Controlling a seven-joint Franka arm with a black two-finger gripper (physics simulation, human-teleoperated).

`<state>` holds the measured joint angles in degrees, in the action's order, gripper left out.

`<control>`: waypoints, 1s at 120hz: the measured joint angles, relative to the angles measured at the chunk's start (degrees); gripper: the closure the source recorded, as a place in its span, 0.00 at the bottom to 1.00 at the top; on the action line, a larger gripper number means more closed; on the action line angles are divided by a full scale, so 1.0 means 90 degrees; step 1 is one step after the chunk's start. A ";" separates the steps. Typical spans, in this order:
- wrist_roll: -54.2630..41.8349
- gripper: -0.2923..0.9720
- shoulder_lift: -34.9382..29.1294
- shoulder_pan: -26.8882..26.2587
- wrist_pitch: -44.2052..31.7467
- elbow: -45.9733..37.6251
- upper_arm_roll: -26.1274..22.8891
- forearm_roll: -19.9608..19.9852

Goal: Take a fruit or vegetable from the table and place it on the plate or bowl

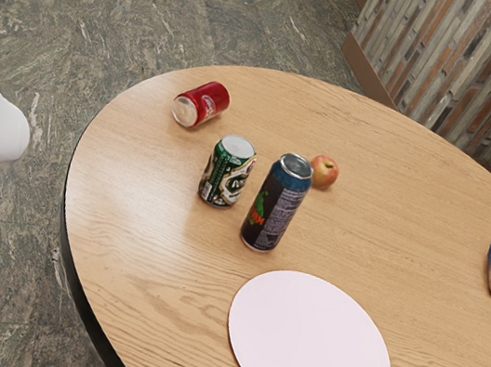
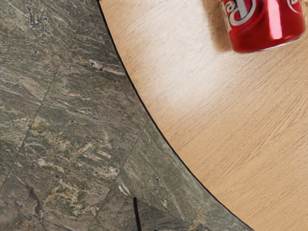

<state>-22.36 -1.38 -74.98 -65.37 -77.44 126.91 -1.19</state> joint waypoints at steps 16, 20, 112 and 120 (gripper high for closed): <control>-0.0469 0.25 -0.0009 0.0848 -0.0474 -0.0004 0.0007 -0.0003; -0.0571 0.25 -0.0009 0.0816 -0.0551 -0.0004 0.0007 -0.0003; -0.1677 0.25 -0.4485 -0.4377 -0.2698 0.1322 -0.1269 -0.2268; -0.1547 0.25 -0.4883 -0.4809 -0.2862 0.1526 -0.1221 -0.2711</control>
<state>-36.29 -45.33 -118.26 -91.12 -63.71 115.92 -25.60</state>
